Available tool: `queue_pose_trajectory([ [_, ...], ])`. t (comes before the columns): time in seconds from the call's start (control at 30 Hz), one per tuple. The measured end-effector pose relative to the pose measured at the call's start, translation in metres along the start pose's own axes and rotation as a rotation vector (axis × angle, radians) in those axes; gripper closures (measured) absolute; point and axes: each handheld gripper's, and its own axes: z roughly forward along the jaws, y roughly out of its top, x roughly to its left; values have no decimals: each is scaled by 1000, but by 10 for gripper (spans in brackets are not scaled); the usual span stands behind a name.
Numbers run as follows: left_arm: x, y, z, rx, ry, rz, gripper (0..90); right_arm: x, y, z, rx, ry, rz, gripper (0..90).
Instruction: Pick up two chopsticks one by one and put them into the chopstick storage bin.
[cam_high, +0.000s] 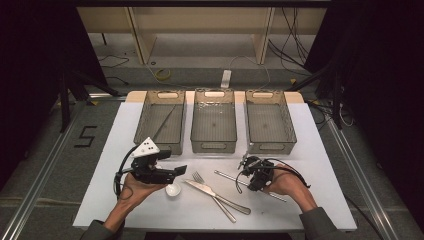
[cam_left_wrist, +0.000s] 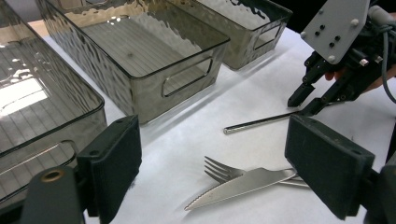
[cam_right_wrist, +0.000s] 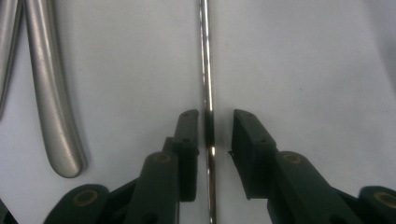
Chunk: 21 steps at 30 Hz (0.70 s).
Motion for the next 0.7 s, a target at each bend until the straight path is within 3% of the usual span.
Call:
queue_pose_trajectory([
  [0.17, -3, 0, 1, 7, 13, 29, 182, 2, 1, 1, 5, 9, -7, 797],
  [0.3, -4, 1, 1, 6, 11, 28, 182, 3, 2, 2, 18, 12, -8, 844],
  [0.6, -4, 1, 1, 15, 7, 25, 183, 3, 6, 1, 53, 8, -17, 864],
  [0.7, -3, 1, 0, 13, 1, 19, 190, 4, 6, 1, 35, 0, -30, 865],
])
